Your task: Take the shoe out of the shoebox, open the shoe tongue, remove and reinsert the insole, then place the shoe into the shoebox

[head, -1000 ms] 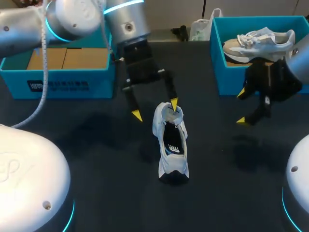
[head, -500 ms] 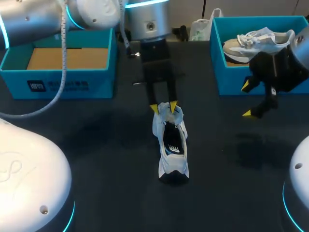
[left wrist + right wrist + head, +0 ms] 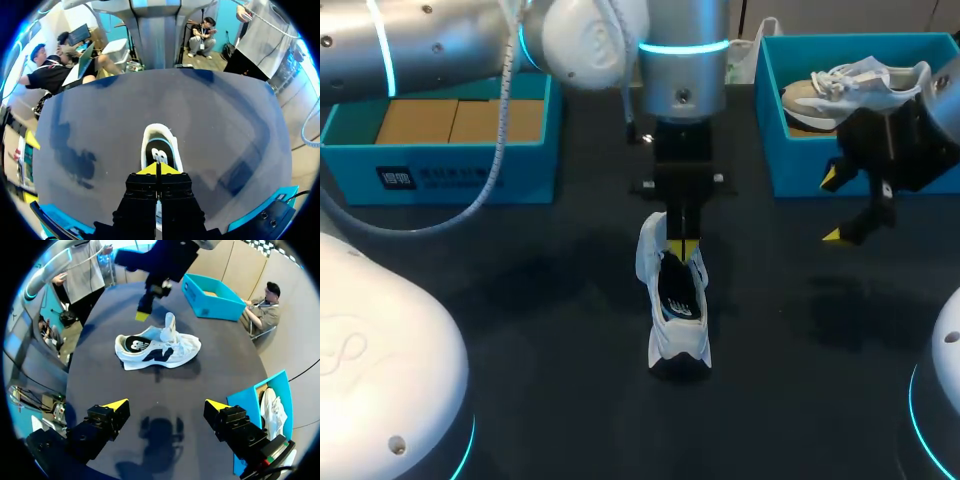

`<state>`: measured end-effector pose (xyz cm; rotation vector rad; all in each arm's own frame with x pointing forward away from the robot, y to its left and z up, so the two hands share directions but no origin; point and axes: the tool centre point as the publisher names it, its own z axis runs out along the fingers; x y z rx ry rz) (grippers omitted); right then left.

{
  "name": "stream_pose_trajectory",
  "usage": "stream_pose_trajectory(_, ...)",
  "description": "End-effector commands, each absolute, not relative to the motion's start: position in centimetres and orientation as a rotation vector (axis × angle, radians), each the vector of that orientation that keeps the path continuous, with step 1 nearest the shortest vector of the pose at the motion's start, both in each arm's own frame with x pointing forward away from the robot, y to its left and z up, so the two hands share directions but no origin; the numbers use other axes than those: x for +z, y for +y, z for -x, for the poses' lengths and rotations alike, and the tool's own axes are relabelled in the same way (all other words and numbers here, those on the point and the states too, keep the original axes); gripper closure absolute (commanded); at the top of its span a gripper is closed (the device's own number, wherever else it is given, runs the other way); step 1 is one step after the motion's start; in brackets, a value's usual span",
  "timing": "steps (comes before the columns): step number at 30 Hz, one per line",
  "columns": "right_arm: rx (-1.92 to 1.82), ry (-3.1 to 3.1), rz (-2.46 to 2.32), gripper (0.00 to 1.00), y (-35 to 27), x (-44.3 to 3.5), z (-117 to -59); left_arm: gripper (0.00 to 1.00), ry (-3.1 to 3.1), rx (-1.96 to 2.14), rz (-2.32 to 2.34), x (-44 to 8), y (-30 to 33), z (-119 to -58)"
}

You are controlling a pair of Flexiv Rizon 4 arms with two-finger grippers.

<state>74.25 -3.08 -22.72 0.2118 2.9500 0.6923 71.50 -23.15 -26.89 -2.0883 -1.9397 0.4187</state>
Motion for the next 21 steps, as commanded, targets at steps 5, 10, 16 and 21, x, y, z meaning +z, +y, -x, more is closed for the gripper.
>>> stream_pose_trajectory(5,0.689,2.950,-0.213,0.00,-3.0,-22.7,-74.2,1.00,-1.915,0.321,2.171,-29.7,-23.9,-70.0)
stream_pose_trajectory(10,0.689,2.950,-0.213,0.00,-3.0,-22.7,-74.2,1.00,-1.908,0.263,2.218,-31.4,-23.8,-69.6)
stream_pose_trajectory(16,0.689,2.950,-0.213,0.00,-3.0,-22.7,-74.2,1.00,-1.954,0.190,2.196,-32.8,-23.2,-70.1)
stream_pose_trajectory(21,0.689,2.950,-0.213,0.00,-3.0,-22.7,-74.2,1.00,-2.003,0.116,2.165,-34.3,-23.0,-70.5)
